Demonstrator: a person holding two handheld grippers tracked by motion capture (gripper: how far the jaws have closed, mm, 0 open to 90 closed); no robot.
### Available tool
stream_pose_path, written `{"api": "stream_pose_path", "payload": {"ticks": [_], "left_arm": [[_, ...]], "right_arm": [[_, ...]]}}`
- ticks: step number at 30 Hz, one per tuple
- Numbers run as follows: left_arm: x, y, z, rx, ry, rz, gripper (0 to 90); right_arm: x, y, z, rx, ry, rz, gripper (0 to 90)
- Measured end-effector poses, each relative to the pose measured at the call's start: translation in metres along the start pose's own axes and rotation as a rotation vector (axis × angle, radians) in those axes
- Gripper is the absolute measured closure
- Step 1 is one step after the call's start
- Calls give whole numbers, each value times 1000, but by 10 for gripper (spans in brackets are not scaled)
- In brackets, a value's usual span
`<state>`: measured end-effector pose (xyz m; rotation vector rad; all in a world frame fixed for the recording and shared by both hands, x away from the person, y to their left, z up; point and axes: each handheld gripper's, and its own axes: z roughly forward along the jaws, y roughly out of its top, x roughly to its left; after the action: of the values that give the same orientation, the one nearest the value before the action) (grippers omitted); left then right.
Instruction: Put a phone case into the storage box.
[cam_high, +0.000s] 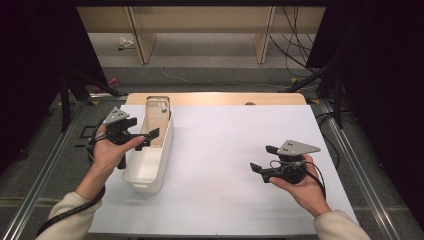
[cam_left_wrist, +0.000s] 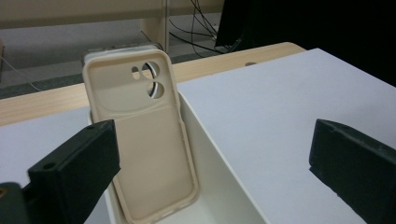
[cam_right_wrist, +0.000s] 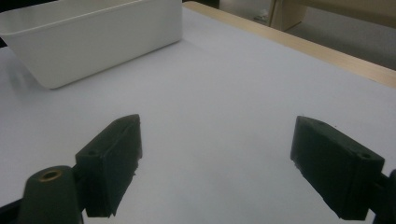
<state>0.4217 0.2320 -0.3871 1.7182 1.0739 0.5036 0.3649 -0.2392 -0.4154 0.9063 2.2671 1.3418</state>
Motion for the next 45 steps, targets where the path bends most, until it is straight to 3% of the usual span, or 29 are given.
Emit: {"api": "stream_pose_path", "payload": {"ticks": [15,28,45], "left_arm": [[-11,-17,-18,-19,-27,25,0],[-24,-29,-28,-48,-56,73,0],[-30,-45,-38,-50,-56,99,0]], "right_arm": [[0,0,-1,0,0,0,173],[0,-2,-7,-5,-3,5,172],[0,-5,-15,-9,-5,11,172]]}}
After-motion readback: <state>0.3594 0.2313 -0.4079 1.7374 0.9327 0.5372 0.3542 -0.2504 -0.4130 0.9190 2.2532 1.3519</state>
